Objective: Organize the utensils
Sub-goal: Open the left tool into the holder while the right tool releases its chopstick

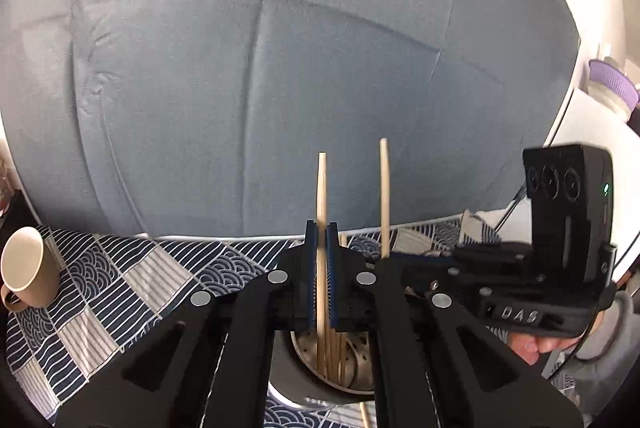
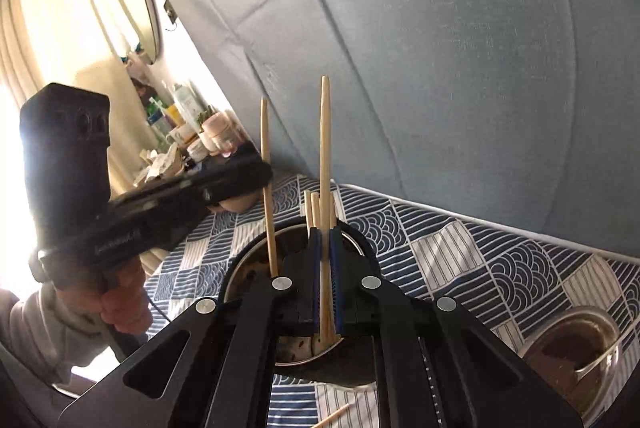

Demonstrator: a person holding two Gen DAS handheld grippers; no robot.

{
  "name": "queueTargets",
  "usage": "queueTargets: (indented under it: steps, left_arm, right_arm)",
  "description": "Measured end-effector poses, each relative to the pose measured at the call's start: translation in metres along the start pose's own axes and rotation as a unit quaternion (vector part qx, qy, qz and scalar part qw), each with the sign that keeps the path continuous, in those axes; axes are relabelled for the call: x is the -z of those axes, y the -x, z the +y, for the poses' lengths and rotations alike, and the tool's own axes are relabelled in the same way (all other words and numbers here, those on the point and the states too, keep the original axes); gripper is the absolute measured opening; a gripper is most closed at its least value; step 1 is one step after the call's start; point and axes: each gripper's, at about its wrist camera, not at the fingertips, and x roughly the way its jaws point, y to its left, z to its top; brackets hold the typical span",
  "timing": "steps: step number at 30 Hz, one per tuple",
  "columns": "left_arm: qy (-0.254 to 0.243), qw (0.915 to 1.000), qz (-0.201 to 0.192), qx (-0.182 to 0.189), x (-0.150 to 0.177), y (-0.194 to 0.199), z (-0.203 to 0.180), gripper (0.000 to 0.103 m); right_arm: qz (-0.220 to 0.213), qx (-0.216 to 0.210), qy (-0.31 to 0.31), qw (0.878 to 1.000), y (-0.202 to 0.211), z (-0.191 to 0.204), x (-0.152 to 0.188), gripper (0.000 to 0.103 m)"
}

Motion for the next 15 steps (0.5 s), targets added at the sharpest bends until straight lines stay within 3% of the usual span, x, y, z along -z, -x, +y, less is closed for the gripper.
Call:
queueTargets:
  steps: [11, 14, 15]
  left_arm:
    - [-0.014, 0.9998, 0.01, -0.011, 0.006, 0.008, 0.001, 0.006]
    - [-0.018, 0.9995, 0.015, -0.021, 0.005, 0.012, 0.002, 0.012]
    - [-0.021, 0.9993, 0.016, -0.027, 0.006, 0.015, 0.002, 0.018]
  right_arm:
    - [-0.007, 0.008, -0.001, 1.0, 0.015, 0.004, -0.003, 0.009]
    - [-0.01, 0.016, 0.005, 1.0, 0.021, 0.007, -0.005, 0.009]
    - [-0.012, 0.019, 0.006, 1.0, 0.023, 0.008, -0.005, 0.009]
